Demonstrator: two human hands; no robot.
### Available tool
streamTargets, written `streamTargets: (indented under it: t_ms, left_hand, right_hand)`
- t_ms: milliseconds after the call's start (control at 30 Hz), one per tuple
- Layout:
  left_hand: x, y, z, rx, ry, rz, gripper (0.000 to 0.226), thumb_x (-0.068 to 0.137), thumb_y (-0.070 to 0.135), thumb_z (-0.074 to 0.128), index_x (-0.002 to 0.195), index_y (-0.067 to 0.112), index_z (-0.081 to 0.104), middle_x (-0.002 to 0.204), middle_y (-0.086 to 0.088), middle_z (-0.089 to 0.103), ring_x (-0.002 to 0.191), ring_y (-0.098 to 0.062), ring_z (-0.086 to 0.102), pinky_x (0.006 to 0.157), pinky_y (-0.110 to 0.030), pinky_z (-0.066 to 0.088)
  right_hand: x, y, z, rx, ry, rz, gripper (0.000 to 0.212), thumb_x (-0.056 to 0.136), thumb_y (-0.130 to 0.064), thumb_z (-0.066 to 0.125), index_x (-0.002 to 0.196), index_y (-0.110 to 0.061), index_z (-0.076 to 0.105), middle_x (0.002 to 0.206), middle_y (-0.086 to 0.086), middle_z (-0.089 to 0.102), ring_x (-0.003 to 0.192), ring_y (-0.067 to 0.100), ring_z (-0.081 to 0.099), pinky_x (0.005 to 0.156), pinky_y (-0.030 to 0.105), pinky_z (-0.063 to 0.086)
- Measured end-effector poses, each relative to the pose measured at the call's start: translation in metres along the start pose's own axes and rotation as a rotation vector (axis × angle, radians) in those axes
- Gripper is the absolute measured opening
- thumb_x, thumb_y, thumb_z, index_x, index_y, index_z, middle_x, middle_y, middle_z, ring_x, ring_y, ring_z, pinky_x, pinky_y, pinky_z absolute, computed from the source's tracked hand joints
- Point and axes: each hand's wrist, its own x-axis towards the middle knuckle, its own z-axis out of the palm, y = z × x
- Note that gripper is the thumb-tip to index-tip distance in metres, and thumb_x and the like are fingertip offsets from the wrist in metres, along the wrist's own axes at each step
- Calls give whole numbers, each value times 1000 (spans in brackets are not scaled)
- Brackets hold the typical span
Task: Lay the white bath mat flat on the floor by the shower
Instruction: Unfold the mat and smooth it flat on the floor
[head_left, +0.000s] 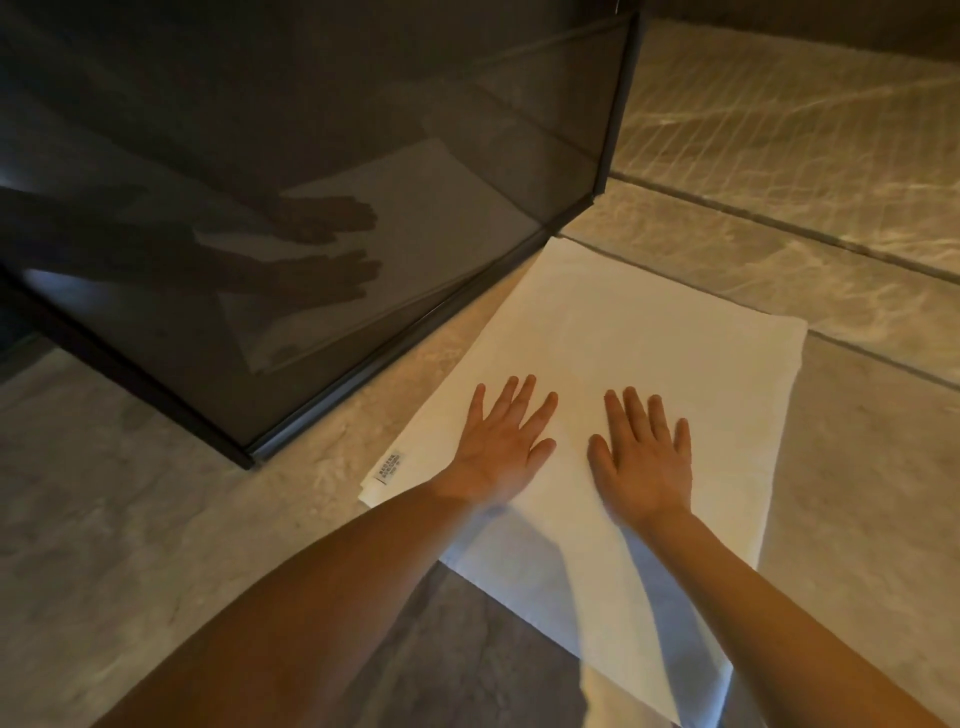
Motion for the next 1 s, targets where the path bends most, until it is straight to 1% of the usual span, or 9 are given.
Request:
streamTargets:
  t_ms: [133, 200, 367, 533, 633, 700, 800, 900, 1000]
  left_hand:
    - [-36, 0, 18, -1, 92, 71, 59, 98, 54, 5, 154, 33, 4, 163, 3, -2, 148, -16, -10, 118, -47, -7]
    - [-42, -3, 20, -69, 85, 46, 59, 98, 55, 5, 154, 35, 4, 163, 6, -3, 147, -13, -12, 119, -45, -7]
    - [-49, -28, 8, -73, 44, 102, 56, 101, 48, 11, 154, 34, 3, 163, 8, -4, 147, -11, -13, 119, -37, -7]
    - [-89, -66, 5, -173, 84, -95, 54, 102, 45, 22, 153, 36, 9, 163, 9, 1, 147, -11, -8, 119, -34, -4]
    - [-101, -76, -3, -344, 91, -217, 54, 100, 42, 37, 152, 30, 23, 159, 6, 14, 145, -12, 5, 115, -30, 12]
    - [-99, -81, -11, -450, 122, -264, 49, 98, 31, 47, 145, 22, 39, 149, -4, 31, 139, -17, 19, 114, -28, 24]
    - [-88, -86, -22, -506, 144, -332, 37, 91, 16, 56, 127, 10, 56, 121, -12, 54, 117, -24, 44, 99, -33, 39]
    - [-81, -87, -33, -638, 127, -402, 42, 84, 11, 63, 125, 17, 57, 107, -5, 54, 94, -14, 49, 79, -22, 42]
    - [-78, -92, -42, -838, 96, -411, 39, 78, 5, 67, 110, 25, 60, 91, -1, 54, 77, -15, 49, 67, -22, 42]
  right_hand:
    - [-27, -37, 11, 47, -2, -122, 62, 99, -51, 12, 156, -29, 0, 164, -5, -1, 150, 21, -10, 120, 47, -6]
    - [-34, -45, 19, 28, -13, -117, 63, 99, -52, 11, 156, -29, -3, 163, -7, -3, 150, 20, -12, 120, 46, -6]
    - [-30, -45, 19, 21, -18, -99, 63, 98, -53, 8, 155, -30, -7, 163, -7, -7, 149, 19, -15, 121, 46, -7]
    - [-32, -46, 19, 32, -16, -101, 63, 98, -51, 11, 155, -30, -4, 164, -6, -2, 150, 20, -11, 121, 46, -5]
    - [-32, -46, 20, 35, -2, -99, 64, 96, -52, 8, 156, -30, -2, 164, -6, 0, 150, 19, -8, 121, 46, -5]
    - [-32, -46, 21, 37, 2, -99, 66, 94, -54, 5, 156, -30, -2, 164, -6, 0, 150, 19, -8, 121, 45, -5]
    - [-32, -45, 22, 38, 7, -101, 67, 93, -54, 4, 156, -30, -1, 164, -6, 1, 150, 19, -8, 121, 46, -5]
    - [-32, -45, 22, 40, 6, -99, 67, 94, -54, 5, 156, -30, 0, 164, -6, 2, 150, 20, -7, 121, 46, -5]
    - [-32, -45, 22, 31, 4, -102, 66, 95, -53, 6, 156, -30, -2, 164, -6, 1, 150, 20, -8, 121, 45, -5]
